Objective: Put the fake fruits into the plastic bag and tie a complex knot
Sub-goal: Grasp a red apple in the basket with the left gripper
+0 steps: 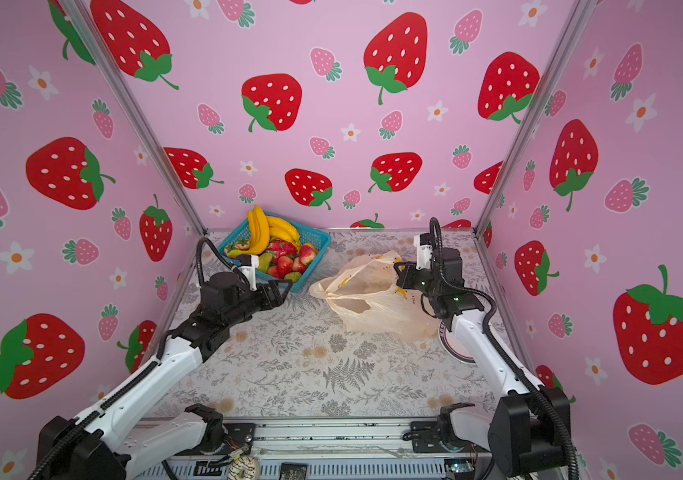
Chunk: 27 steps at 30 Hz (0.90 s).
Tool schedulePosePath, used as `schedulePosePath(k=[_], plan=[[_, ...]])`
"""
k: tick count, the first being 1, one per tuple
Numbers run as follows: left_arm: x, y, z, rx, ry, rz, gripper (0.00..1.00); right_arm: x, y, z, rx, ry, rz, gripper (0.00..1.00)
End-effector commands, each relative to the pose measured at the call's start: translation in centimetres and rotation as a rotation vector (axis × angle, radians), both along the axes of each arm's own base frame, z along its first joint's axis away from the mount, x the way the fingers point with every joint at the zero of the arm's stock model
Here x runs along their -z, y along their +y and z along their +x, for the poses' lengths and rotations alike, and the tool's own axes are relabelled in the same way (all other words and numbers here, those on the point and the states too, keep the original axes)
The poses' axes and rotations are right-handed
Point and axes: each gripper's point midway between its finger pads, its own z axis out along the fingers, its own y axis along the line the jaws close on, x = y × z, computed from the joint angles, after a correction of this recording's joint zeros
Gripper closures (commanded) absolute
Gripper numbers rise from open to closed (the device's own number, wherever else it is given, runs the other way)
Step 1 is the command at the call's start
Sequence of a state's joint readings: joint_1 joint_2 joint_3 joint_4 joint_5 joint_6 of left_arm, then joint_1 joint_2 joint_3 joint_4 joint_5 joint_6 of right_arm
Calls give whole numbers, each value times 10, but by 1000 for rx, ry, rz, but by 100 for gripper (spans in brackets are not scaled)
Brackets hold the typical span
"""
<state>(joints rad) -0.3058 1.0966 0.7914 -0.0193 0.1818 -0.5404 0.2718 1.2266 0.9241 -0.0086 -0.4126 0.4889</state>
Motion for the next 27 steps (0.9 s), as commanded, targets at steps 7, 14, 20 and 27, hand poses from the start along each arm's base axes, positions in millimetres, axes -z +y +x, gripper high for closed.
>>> schedulePosePath(k=[7,14,20,27], plan=[[-6,74,84,-172,79,74,24,-7,9,0,-53,-80,59,100],[14,49,130,-82,167,232,24,-1,8,0,-52,-81,49,100],[49,35,157,-12,276,484,24,1,7,2,-45,-81,33,100],[86,24,169,68,375,556,24,3,8,3,-47,-78,28,100]])
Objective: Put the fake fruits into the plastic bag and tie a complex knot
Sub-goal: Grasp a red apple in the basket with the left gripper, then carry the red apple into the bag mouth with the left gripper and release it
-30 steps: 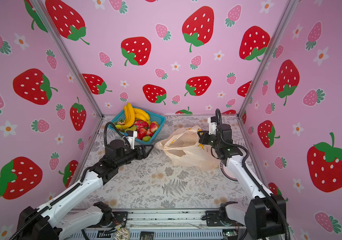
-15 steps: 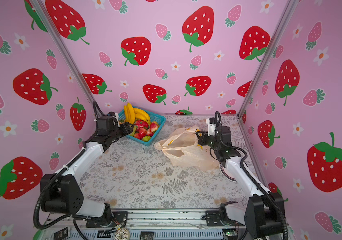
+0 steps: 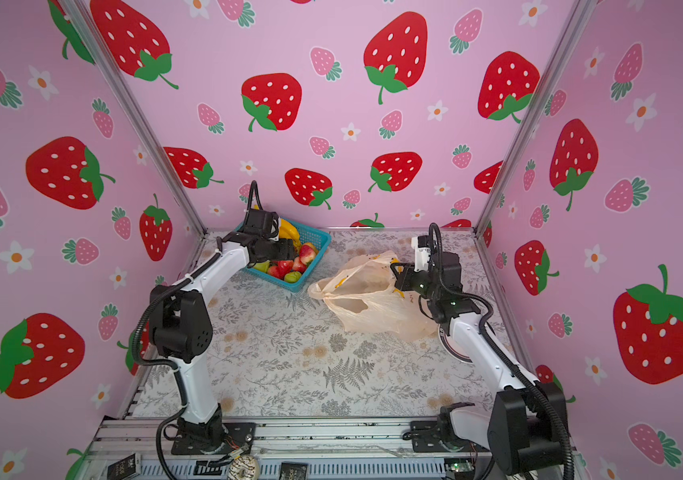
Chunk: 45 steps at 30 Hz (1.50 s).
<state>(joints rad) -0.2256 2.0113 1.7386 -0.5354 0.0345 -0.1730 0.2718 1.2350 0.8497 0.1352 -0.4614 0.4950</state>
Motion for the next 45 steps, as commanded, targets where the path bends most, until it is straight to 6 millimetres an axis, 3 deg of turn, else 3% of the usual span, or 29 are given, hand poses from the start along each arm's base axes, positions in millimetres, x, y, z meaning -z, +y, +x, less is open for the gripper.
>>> schedulePosePath(k=[1,11,19,22,27,33,36,40,45], plan=[[11,6,-4,38,75,71,24,-2,0,3,-4,-26,-11,100],[44,1,14,59,140,91,33,4,-1,5,2,-18,-28,100],[58,-1,18,62,161,84,38,9,1,4,-12,-1,-25,100],[59,-1,18,61,160,83,44,7,1,2,-17,-5,-19,100],[43,-1,16,59,127,79,55,5,2,2,-20,-10,-15,100],[-5,1,11,35,4,48,61,4,1,1,-18,-13,-18,100],[-32,0,-1,20,-65,-2,62,4,0,2,-10,-16,-22,100],[-63,-12,-41,21,-157,-125,65,4,-1,3,-5,-16,-27,100],[-62,-22,-107,18,-205,-179,66,2,-1,5,-5,-18,-28,100]])
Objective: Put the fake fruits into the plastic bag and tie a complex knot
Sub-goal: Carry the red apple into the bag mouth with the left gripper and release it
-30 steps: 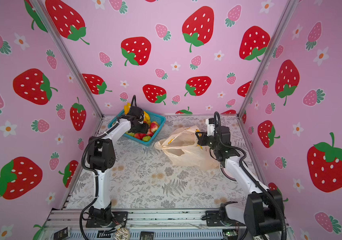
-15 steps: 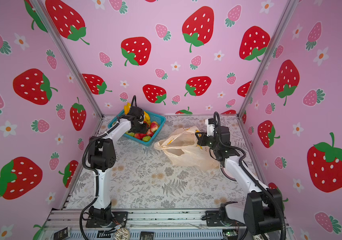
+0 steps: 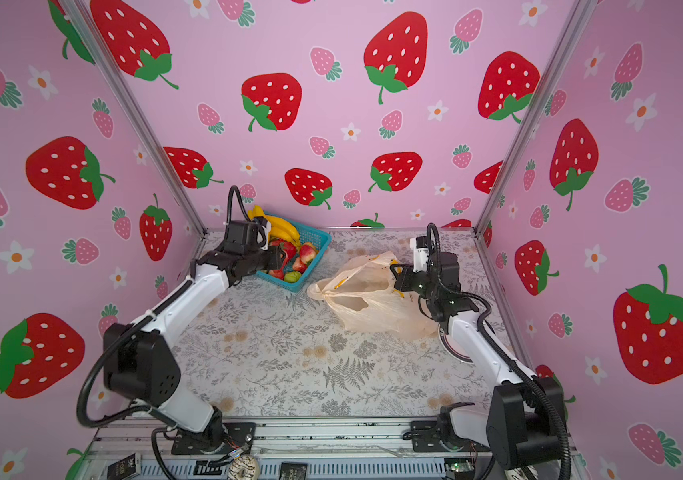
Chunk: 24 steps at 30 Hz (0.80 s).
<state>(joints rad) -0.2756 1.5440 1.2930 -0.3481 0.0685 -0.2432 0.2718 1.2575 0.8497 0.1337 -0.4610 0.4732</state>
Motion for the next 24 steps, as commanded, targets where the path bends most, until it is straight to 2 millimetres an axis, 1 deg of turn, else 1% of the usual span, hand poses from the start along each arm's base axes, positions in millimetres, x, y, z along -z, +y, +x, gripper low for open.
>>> schedulePosePath(k=[1,4,6,8,9,12,13,15,16,24], plan=[[10,-14,-32,-1,-15,-58,67,-7,-1,2,-1,-28,-3,100],[30,-23,-70,28,26,-45,67,-7,-2,2,3,-28,-6,100],[43,-37,-92,70,54,-62,67,-8,-2,1,6,-33,-6,100],[49,-56,-108,120,69,-115,67,-10,-2,1,7,-39,-4,100],[50,-70,-114,157,72,-147,67,-10,-2,1,7,-39,-3,100],[44,-115,-129,287,75,-220,68,-10,-2,-1,1,-38,2,100],[40,-128,-131,319,71,-239,68,-12,-1,-1,-1,-41,5,100],[31,-145,-131,350,58,-287,68,-12,-1,-3,-6,-41,8,100],[25,-149,-128,354,47,-310,69,-11,-1,-3,-5,-40,7,100],[-24,-162,-99,315,-85,-378,69,-7,3,-5,-40,-27,2,100]])
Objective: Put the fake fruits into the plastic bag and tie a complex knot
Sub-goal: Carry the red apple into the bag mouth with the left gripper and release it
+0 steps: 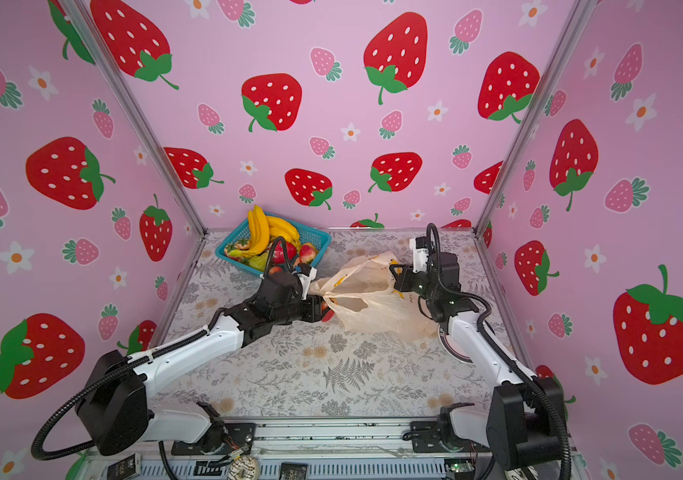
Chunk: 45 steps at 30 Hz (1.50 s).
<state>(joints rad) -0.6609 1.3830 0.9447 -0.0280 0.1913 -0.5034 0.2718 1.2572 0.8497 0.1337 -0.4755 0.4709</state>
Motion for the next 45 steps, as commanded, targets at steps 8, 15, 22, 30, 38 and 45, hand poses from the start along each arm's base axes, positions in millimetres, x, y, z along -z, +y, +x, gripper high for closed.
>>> schedulePosePath(k=[8,15,22,30,38,45], plan=[[-37,-58,57,-6,-60,-194,68,-6,8,-8,-67,-18,26,100],[11,-103,55,67,23,-151,67,-6,9,-9,-67,-17,40,100],[48,-104,57,69,51,-92,55,-10,3,-10,-38,-40,29,100],[42,-96,52,87,9,-64,41,-10,1,-9,-25,-47,17,100],[33,-84,44,104,-13,-60,34,-8,-1,-8,-16,-46,5,100],[6,-64,13,218,-59,-108,35,-7,-8,-5,27,-57,-22,100]])
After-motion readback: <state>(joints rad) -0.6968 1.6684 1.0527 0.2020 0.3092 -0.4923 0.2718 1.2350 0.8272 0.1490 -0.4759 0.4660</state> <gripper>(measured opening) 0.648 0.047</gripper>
